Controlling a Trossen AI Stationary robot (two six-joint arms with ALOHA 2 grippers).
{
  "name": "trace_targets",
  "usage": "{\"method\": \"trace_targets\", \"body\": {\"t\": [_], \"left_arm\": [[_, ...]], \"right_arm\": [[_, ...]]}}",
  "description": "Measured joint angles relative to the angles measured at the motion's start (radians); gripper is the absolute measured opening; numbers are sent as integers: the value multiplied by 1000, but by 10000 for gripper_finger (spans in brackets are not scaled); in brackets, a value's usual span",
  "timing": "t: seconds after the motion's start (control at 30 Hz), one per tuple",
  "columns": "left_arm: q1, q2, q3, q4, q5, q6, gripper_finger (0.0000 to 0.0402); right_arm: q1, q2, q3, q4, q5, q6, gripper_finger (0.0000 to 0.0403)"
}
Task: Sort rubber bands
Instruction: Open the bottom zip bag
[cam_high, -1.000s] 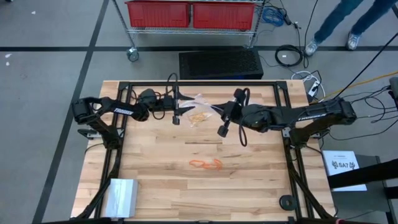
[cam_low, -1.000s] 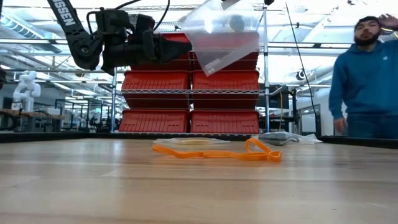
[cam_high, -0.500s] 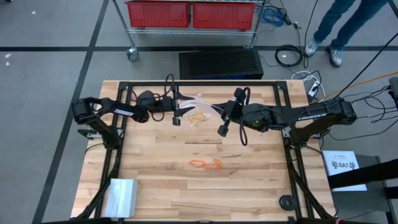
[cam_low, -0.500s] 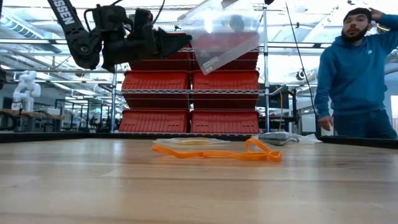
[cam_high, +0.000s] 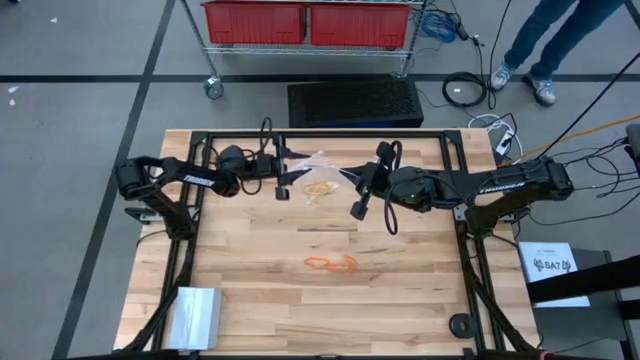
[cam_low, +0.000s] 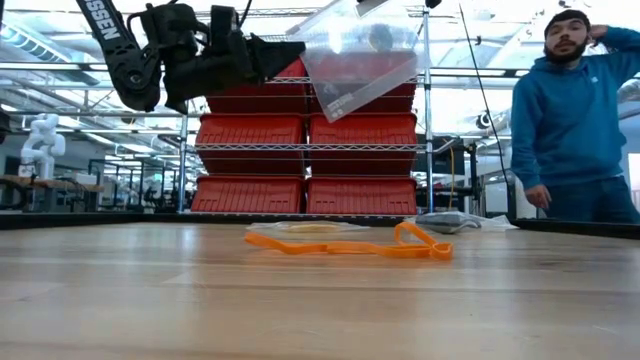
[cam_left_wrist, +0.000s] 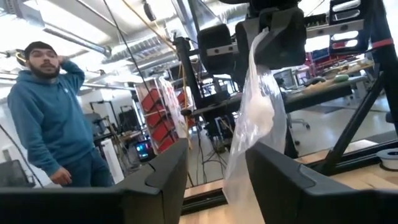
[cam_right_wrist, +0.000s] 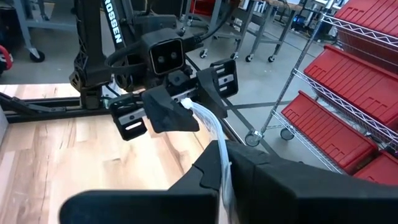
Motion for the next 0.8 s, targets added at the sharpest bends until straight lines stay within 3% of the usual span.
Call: {"method": "trace_targets", "body": {"t": [0.23, 0.53, 0.8], "left_arm": [[0, -19, -12, -10, 83, -6, 107], [1, -98, -69, -7, 83, 2, 27], [3, -104, -69, -26, 82, 22, 5]], "right_arm": [[0, 0, 0, -1, 3, -8, 0], [-8, -7, 0, -8, 26, -14, 0], [-8, -8, 0, -5, 26, -6, 0]]}}
